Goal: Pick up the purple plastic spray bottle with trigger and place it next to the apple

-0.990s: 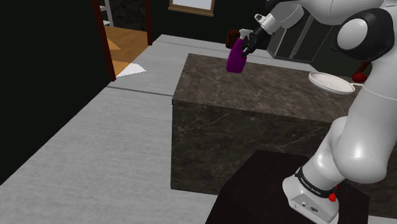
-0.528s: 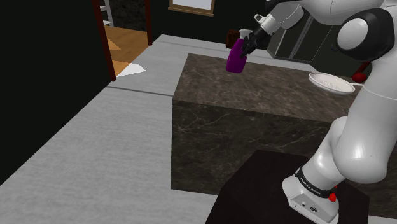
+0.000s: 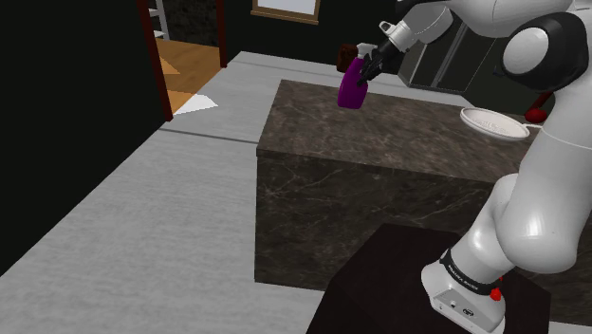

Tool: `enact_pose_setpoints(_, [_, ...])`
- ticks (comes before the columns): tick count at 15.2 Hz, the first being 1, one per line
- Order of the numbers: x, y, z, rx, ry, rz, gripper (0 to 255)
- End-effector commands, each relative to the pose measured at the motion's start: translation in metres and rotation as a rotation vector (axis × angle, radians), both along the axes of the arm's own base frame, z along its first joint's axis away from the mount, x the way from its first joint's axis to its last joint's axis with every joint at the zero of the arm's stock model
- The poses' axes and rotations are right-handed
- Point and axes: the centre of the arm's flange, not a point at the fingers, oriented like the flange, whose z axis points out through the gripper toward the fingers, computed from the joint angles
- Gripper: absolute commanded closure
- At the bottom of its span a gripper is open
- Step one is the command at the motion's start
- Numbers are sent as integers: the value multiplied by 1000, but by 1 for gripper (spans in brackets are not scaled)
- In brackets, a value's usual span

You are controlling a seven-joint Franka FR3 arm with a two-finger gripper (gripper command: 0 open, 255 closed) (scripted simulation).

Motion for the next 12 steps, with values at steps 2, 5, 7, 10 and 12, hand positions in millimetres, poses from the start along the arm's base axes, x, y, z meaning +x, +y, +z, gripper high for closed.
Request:
enact_pose_setpoints(2, [0,0,5,0,0,0,255])
enact_pose_setpoints(5, [0,0,21,0,0,0,255])
enact_pose_setpoints(7, [0,0,31,0,0,0,255])
enact_pose_setpoints(10, [0,0,47,0,0,0,255])
enact_pose_setpoints(12, [0,0,58,0,0,0,255])
